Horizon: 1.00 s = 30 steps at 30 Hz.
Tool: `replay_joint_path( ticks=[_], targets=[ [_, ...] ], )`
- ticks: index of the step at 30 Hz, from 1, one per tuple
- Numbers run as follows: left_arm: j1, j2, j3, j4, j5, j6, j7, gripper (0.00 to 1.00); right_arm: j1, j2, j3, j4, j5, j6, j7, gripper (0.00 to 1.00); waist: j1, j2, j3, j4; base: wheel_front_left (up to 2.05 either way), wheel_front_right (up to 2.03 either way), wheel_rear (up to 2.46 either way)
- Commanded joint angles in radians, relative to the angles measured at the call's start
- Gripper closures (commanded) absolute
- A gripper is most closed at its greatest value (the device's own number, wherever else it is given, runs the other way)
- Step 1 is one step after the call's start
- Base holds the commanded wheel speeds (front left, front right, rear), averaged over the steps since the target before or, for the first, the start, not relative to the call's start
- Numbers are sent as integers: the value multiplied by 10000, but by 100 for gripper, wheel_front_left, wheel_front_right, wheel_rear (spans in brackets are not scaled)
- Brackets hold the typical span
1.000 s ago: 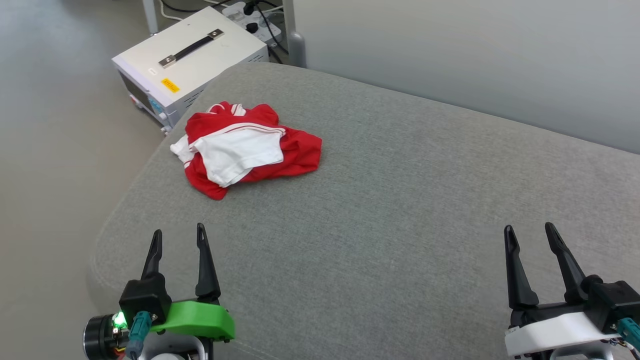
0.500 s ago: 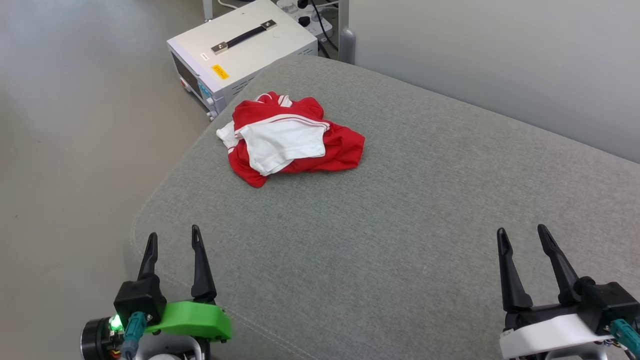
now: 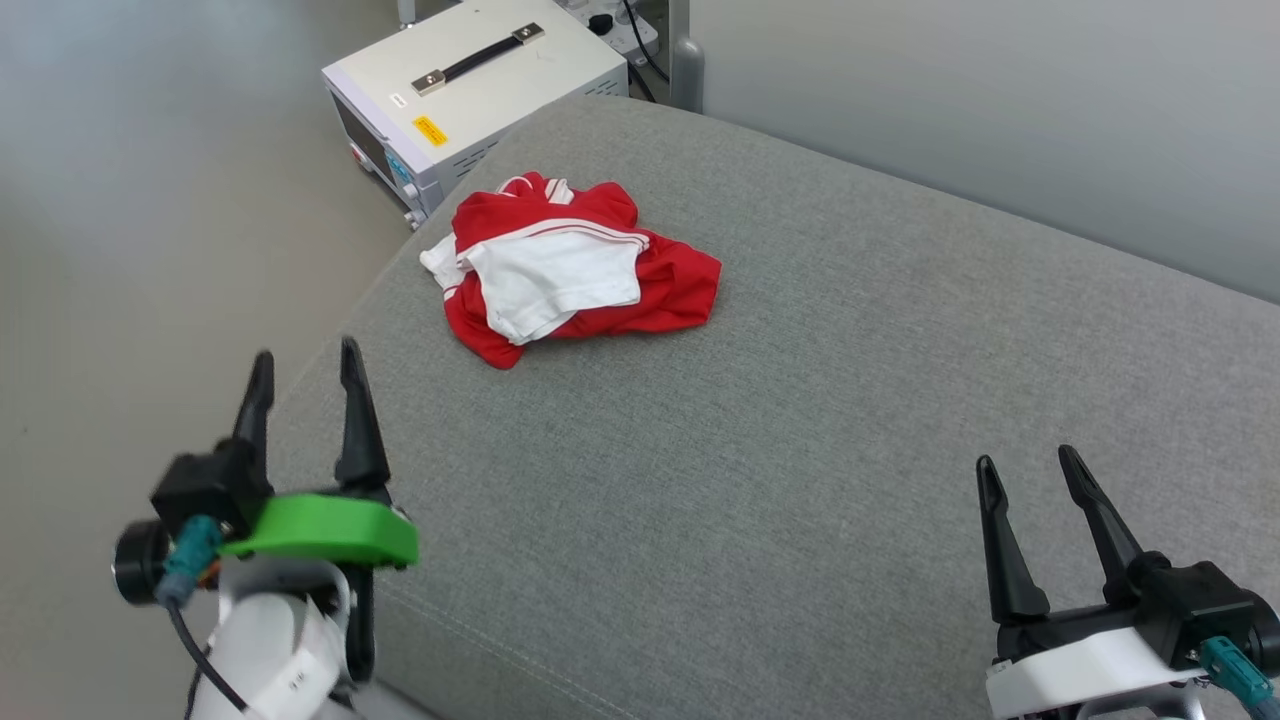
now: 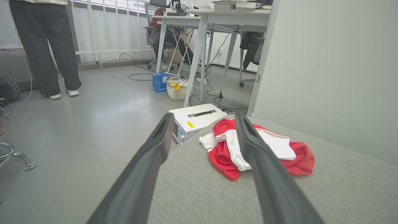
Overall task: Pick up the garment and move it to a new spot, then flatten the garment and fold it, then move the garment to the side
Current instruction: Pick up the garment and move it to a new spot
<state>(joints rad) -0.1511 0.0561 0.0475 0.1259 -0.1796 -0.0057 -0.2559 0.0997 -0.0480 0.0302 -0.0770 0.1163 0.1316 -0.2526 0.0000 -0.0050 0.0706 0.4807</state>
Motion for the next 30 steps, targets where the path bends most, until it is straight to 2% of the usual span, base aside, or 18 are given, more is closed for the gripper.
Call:
replay_joint_path(
  ticks=[1,3,7,11,15,19,22,26,30],
  targets=[
    [-556,14,223,80,-122,-257,-59,0,-135,-22,17,-96,-148,-9,-91,0,0,50,291,-216,0,0,0],
    [-1426,165,596,303,-140,-610,-59,0,-272,-22,43,-160,-326,-9,-91,0,0,50,592,-389,0,0,0],
    [-3072,552,1141,656,-223,-990,-59,0,-590,-22,90,-295,-665,-9,-91,0,0,50,1263,-758,0,0,0],
    [-4574,1039,1405,1083,-363,-1173,-59,0,-955,-22,85,-498,-987,-9,-92,0,0,50,1973,-1110,0,0,0],
    [-5883,1691,1143,1947,-532,-1237,-59,0,-1296,-29,86,-681,-1154,-9,-92,0,0,50,2523,-1417,0,0,0],
    [-7003,2522,11,3226,-1017,-1245,-57,0,-1517,-74,190,-854,-1222,-9,-92,0,0,50,2881,-1675,0,0,0],
    [-7747,3123,-1009,4186,-1772,-1247,512,0,-1638,-85,250,-983,-1261,-9,-92,0,0,50,3068,-1874,0,0,0],
    [-8535,3947,-2486,5049,-2950,-1248,2090,0,-1787,-90,222,-1151,-1263,-9,-92,0,0,50,3273,-2110,0,0,0],
    [-8949,4497,-3871,5447,-4528,-1249,4507,0,-1898,-81,56,-1212,-1235,-9,-92,0,0,50,3438,-2328,0,0,0]
  ],
)
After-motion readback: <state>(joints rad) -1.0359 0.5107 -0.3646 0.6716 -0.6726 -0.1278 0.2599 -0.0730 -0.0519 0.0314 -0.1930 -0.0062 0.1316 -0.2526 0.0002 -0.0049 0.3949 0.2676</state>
